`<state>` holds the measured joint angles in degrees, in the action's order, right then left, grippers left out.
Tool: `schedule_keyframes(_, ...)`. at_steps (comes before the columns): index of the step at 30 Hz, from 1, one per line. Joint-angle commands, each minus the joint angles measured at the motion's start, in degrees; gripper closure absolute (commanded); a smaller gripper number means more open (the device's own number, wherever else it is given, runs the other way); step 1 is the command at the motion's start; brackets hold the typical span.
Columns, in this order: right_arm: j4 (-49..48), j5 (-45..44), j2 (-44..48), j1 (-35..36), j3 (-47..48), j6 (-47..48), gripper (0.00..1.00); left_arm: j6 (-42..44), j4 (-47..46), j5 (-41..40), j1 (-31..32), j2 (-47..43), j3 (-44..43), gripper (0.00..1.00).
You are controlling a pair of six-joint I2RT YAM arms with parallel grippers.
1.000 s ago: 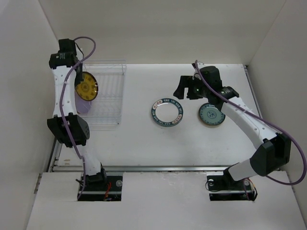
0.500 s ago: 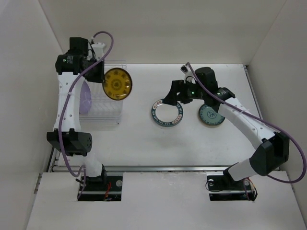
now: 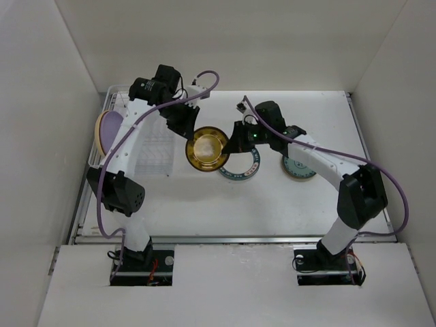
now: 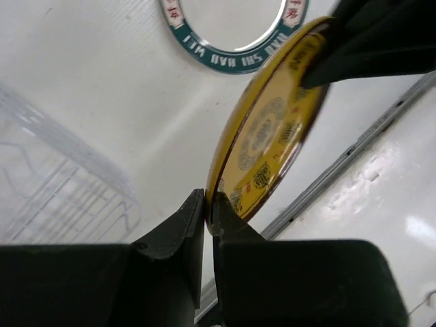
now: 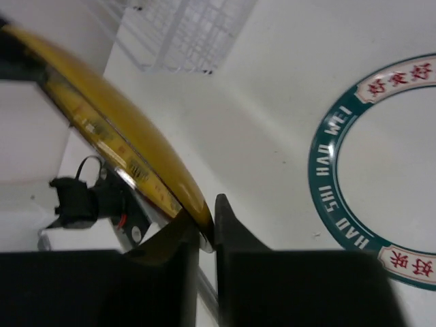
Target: Unload the plates from the dish rack
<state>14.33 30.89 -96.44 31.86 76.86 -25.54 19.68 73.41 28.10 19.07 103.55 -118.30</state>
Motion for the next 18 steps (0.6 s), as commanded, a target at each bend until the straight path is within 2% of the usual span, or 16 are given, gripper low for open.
schedule_keyframes(1,-6.9,-1.4,1.1,0.0,0.0,-2.9,1.00,0.3,1.2,3.2,0.9,-1.2,0.9,1.00)
schedule_keyframes(2,-6.9,-2.1,1.6,0.0,0.0,-2.9,1.00,-1.4,1.2,0.8,0.9,-1.2,0.9,1.00)
schedule_keyframes(5,-6.9,-3.6,2.4,-0.6,-1.2,-5.6,1.00,-2.5,-0.3,-6.4,0.9,-1.2,0.9,0.70)
schedule_keyframes(8,-6.9,-4.2,3.7,-2.9,-2.4,-8.1,1.00,-4.8,-3.0,-11.7,0.9,-1.2,0.9,0.27)
schedule_keyframes(9,-6.9,-4.2,4.7,-4.6,-2.4,-8.6,1.00,-5.9,-3.8,-17.1,0.9,-1.2,0.4,0.00)
schedule_keyframes(11,-2.8,-7.3,6.1,-6.8,-3.0,-9.8,1.00,-8.1,-5.5,-25.0,0.9,-1.7,-0.4,0.00)
schedule_keyframes(12,-1.2,-8.2,6.6,-8.2,-3.0,-9.8,1.00,-10.3,-7.1,-32.8,0.0,-2.3,-1.4,0.00)
schedule_keyframes(14,3.2,-11.2,9.1,-12.9,-4.5,-9.8,1.00,-11.8,-7.7,-36.3,-2.2,-2.9,-3.5,0.00)
schedule_keyframes(18,11.8,-17.7,13.0,-22.0,-8.6,-8.6,1.00,-13.0,-9.0,-38.3,-8.7,-6.8,-2.6,0.00)
